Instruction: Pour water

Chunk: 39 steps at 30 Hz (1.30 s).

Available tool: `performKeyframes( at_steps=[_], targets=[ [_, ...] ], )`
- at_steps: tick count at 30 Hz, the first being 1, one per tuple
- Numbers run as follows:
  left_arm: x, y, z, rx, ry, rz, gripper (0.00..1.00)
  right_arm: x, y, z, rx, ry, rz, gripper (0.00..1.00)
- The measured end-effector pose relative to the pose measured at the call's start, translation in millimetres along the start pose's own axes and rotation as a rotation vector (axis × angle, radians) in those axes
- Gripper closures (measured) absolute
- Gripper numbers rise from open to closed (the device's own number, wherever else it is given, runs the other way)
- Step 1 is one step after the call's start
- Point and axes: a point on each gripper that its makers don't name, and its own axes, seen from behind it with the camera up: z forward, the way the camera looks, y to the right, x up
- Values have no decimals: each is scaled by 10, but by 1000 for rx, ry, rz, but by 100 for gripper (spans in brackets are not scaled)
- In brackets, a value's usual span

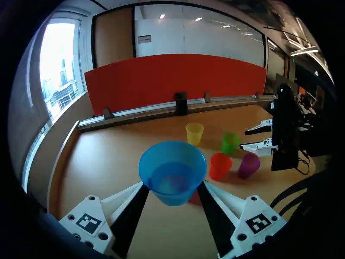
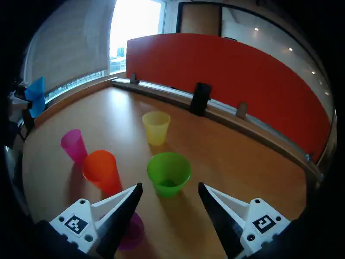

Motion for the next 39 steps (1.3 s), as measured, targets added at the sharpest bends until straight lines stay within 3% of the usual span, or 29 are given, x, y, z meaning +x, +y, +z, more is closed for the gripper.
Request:
performKeyframes(
  at_steps=[21,27,39],
  targets=[
    [-111,-43,-50,15,-15,-30,22,-144,-44,473,28,-66,44,0],
    [-105,-40,-43,13,-16,-29,22,-101,-48,541,29,-58,44,0],
    [-111,-8,-33,5,-16,-28,22,-104,-62,585,35,-49,44,11]
  ],
)
